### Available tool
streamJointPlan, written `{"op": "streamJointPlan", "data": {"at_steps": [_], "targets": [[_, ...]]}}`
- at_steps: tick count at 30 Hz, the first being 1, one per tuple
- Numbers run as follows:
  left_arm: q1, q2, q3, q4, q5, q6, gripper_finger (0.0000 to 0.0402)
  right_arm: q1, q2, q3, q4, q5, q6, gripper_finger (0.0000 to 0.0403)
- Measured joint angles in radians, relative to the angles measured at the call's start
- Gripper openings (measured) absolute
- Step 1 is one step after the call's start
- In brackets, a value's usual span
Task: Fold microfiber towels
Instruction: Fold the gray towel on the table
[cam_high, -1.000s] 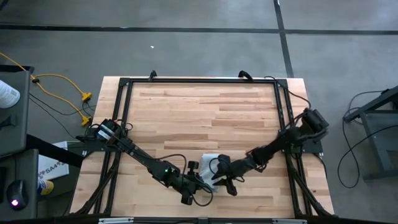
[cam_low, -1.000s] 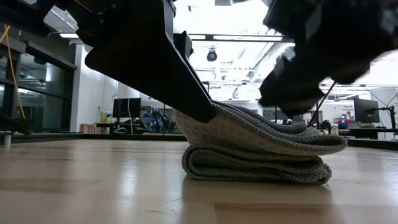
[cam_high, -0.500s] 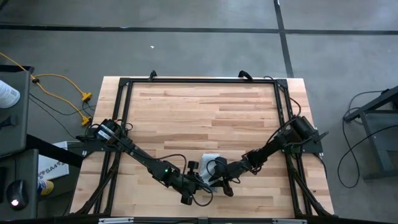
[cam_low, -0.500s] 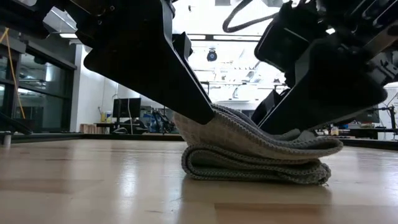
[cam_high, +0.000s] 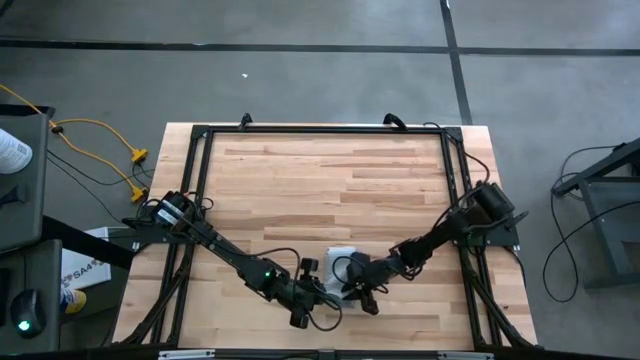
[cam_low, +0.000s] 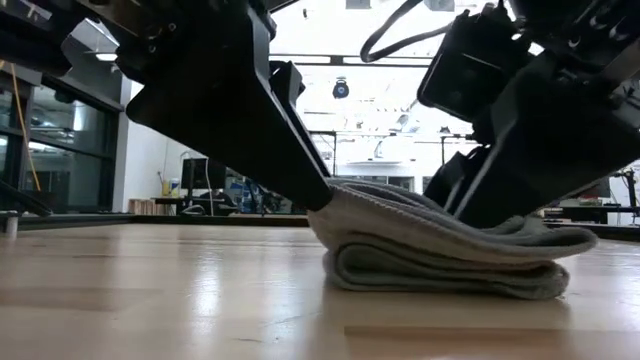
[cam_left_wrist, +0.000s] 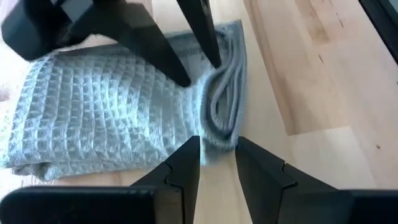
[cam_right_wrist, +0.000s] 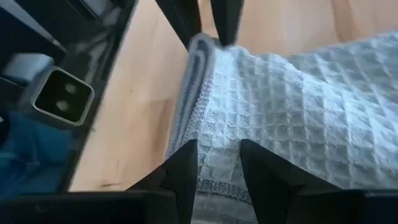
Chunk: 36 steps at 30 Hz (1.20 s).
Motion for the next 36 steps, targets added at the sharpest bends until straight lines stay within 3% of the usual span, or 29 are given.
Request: {"op": "streamJointPlan", "data": {"at_steps": [5,14,36], "targets": [[0.0,0.0,0.0,-0.01,0.0,0.0,0.01,0.012,-0.057,0.0,-0.133,0.05,0.0,0.0104],[0.0,0.0,0.0,-0.016,0.0,0.0,0.01,0.04,-0.091,0.0,-0.185,0.086,0.004,0.0083],[0.0,0.0,0.0,-0.032,-0.001,0.008,0.01,0.072,-0.116,0.0,-0.272,0.109,0.05,0.0082]]}}
